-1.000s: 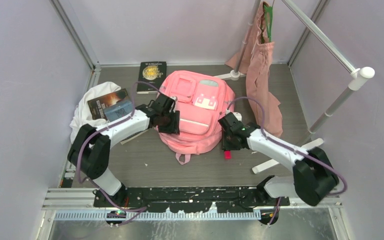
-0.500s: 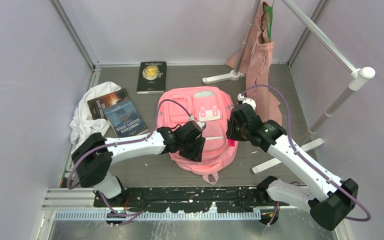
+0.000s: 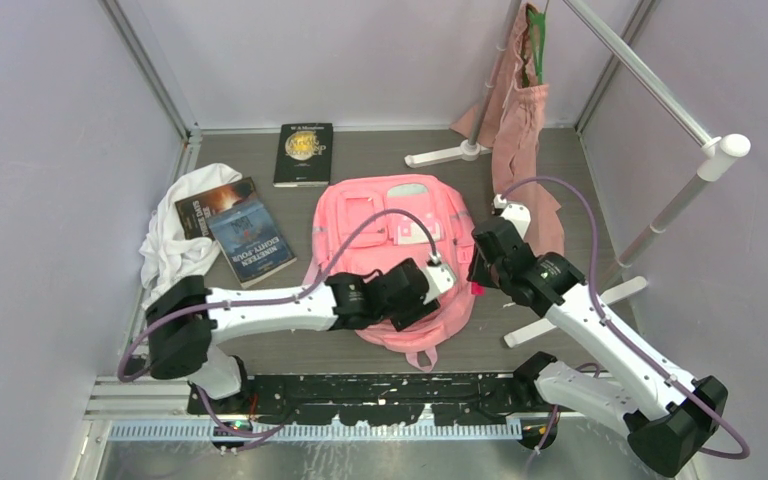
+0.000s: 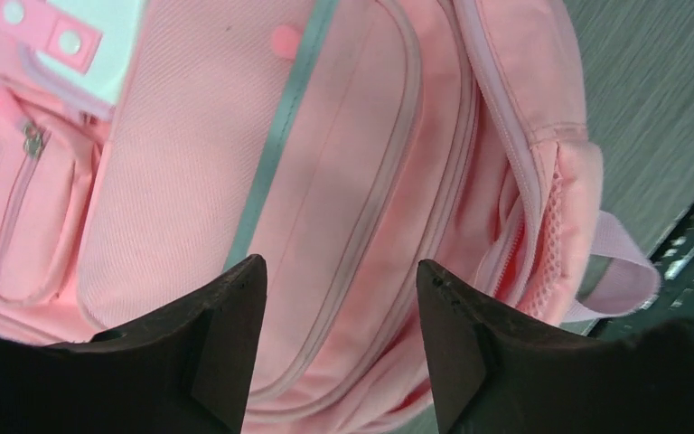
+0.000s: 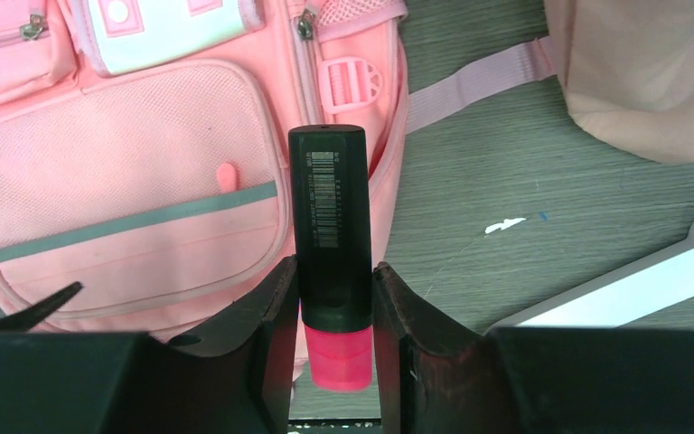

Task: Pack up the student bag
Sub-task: Place the stationery in the student bag.

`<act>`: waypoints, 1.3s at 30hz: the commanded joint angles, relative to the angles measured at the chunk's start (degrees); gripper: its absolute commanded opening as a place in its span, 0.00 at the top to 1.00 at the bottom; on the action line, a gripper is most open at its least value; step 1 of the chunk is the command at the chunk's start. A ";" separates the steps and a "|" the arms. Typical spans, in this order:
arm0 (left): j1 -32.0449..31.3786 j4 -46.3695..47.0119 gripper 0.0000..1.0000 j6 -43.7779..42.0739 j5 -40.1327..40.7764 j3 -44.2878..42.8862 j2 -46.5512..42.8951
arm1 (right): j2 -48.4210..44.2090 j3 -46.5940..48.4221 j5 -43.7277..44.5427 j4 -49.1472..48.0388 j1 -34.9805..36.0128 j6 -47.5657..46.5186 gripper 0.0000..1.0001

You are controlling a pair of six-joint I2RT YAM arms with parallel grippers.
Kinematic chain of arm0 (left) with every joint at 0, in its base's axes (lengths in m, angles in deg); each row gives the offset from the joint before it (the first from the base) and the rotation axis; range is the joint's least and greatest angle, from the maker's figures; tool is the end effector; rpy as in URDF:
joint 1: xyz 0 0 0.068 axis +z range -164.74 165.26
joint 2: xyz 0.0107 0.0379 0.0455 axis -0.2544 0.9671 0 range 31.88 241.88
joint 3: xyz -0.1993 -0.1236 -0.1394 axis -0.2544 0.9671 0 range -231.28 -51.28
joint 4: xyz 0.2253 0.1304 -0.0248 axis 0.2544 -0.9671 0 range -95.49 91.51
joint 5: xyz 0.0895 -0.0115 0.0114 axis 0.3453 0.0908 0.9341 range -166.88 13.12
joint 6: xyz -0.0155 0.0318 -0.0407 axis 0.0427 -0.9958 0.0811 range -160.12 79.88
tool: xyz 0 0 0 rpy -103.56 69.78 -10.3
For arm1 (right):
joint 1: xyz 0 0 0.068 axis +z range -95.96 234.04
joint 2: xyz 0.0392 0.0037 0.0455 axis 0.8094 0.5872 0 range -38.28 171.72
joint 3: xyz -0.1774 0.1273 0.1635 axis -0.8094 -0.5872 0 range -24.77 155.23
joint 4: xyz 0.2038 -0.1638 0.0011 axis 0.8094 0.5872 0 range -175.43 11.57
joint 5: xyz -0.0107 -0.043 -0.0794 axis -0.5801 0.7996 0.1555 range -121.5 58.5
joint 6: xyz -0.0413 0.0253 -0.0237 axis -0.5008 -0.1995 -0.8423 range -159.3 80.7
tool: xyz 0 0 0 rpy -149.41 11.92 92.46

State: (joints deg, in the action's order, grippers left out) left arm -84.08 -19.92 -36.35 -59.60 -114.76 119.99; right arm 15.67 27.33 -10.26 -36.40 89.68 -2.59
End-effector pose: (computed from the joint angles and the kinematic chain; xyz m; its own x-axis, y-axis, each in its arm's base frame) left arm 0.1278 -0.3088 0.2520 -0.3075 0.6376 -0.7063 0.8023 0.5728 0.1678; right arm 0.1531 0.0939 0.2958 -0.7191 0.1699 -0.6738 0.0904 0.9843 0.1517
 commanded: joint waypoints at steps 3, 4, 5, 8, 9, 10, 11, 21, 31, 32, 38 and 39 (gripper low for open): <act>-1.19 7.80 0.40 -11.68 9.61 -1.18 7.56 | -0.80 0.84 3.73 -0.96 0.15 0.65 0.99; -1.23 8.51 0.42 -11.94 10.87 -1.44 8.65 | -0.44 1.00 3.73 -1.03 0.16 0.60 0.99; -1.19 8.85 0.43 -11.88 12.19 -1.83 9.46 | -0.21 1.18 3.87 -0.92 0.14 0.54 0.99; -1.20 9.39 0.49 -11.61 16.06 -2.89 11.02 | 0.14 1.34 4.25 -1.04 0.16 0.31 0.99; -1.17 9.37 0.50 -11.40 16.43 -3.17 10.96 | 0.06 1.23 4.13 -1.12 0.15 0.30 0.99; -1.15 9.43 0.52 -11.15 16.55 -3.30 10.68 | 0.21 1.11 4.00 -1.39 0.21 0.17 0.99; -1.19 9.60 0.54 -10.93 16.48 -3.31 10.22 | 0.23 1.00 3.93 -1.52 0.17 0.20 0.99; 0.72 8.62 1.00 -8.78 15.00 -4.84 6.60 | 1.18 0.37 2.40 -2.94 0.15 0.94 0.99; 17.25 5.85 1.00 10.91 -12.73 -7.60 -0.58 | 0.30 -6.59 -9.70 -13.10 0.28 11.17 0.99; 18.27 6.79 1.00 12.35 -14.18 -7.08 -1.24 | 0.49 -7.30 -10.66 -14.27 0.28 12.55 0.99; 21.97 8.91 1.00 18.30 -24.03 -8.16 -2.61 | 2.91 -9.72 -14.11 -26.51 1.29 21.85 0.99; 22.04 8.35 1.00 18.25 -24.42 -9.06 -2.29 | 3.65 -9.48 -14.60 -28.54 1.42 22.79 0.99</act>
State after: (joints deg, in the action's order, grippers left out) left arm -62.46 -16.90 -24.39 -75.75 -120.73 120.30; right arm 17.73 17.21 -21.67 -52.18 90.33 12.51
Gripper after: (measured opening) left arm 0.038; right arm 0.370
